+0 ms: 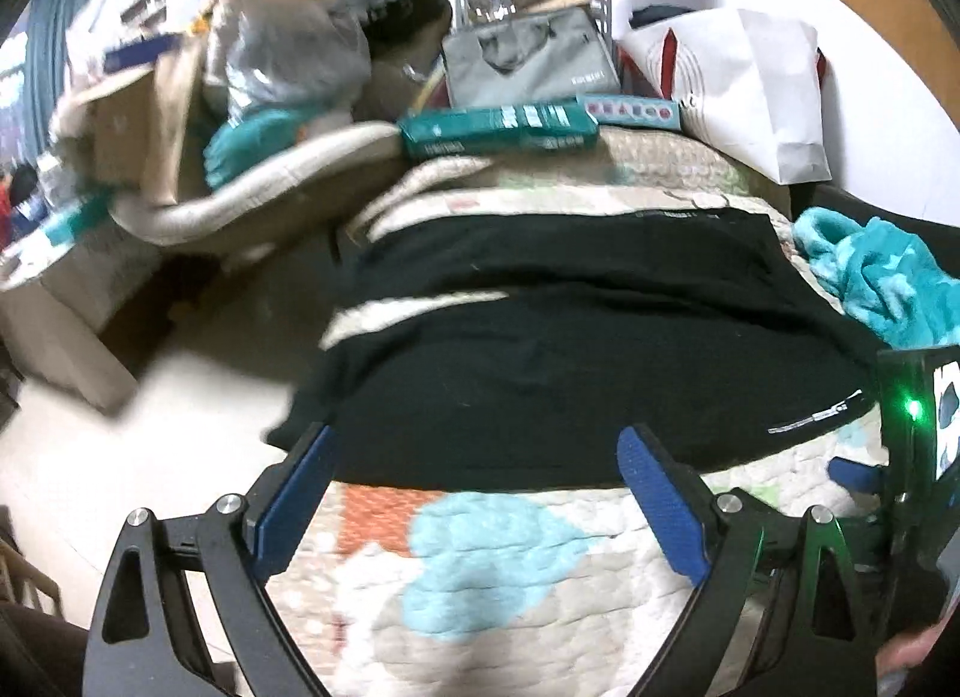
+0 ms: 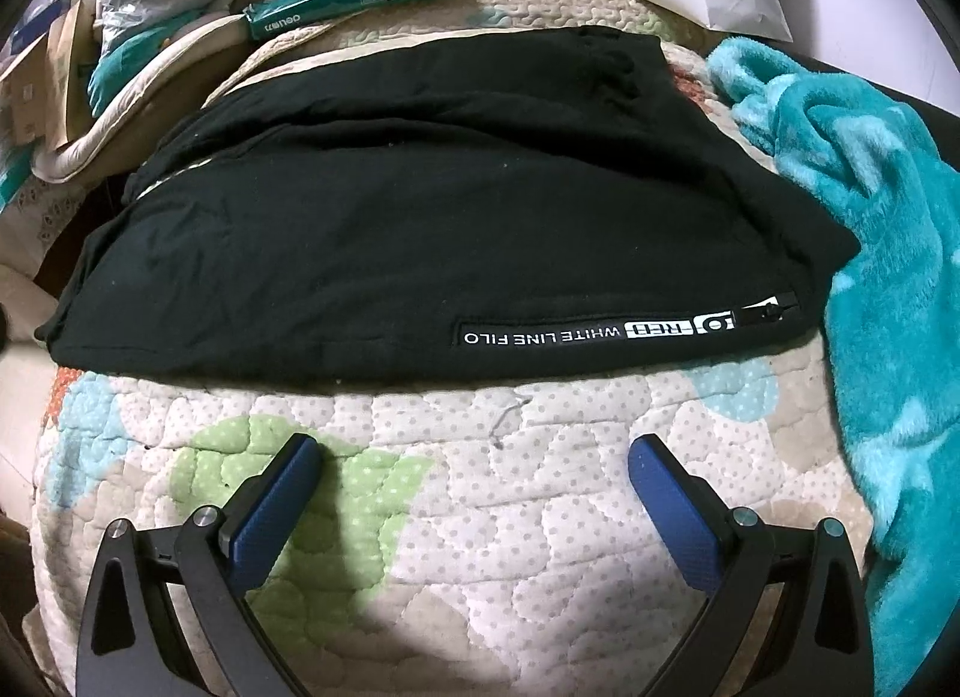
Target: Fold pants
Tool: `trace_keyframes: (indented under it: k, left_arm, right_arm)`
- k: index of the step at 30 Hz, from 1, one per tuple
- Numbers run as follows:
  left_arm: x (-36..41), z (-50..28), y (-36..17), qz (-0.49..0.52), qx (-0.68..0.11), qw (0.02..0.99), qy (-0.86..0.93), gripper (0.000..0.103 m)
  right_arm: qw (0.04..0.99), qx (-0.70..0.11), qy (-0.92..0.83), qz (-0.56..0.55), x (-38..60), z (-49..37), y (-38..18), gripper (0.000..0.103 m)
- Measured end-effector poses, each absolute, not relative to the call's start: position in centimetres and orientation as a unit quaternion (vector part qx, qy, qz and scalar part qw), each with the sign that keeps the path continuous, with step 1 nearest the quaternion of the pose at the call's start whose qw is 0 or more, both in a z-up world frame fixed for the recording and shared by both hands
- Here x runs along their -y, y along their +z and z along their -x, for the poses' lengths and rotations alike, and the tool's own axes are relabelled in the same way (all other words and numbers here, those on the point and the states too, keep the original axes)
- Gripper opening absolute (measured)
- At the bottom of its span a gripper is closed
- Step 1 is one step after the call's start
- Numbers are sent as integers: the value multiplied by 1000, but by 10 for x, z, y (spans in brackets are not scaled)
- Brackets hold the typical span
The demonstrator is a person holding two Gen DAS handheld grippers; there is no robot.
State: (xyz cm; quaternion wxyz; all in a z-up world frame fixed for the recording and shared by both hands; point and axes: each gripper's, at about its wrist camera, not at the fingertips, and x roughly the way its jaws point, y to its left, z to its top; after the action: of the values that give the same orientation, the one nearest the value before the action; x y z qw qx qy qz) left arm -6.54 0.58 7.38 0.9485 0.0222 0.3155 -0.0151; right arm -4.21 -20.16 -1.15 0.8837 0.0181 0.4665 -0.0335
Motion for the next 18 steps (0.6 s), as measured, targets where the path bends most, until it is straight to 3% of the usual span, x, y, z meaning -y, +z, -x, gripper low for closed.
trace_keyframes:
  k: [7, 11, 14, 18]
  left_arm:
    - [-32, 86, 92, 10, -312, 949, 43, 94]
    - [-39, 110, 118, 18, -261, 963, 67, 94]
    - [-32, 117, 134, 7, -223, 972, 72, 102]
    - [-18, 103, 147, -18, -225, 973, 56, 103]
  right_arm:
    - [880, -472, -26, -41, 200, 57, 4, 103]
    - [907, -420, -13, -27, 193, 69, 32, 103]
    - [919, -393, -5, -30, 188, 77, 47, 103]
    - [922, -384, 2, -39, 185, 80, 54, 103]
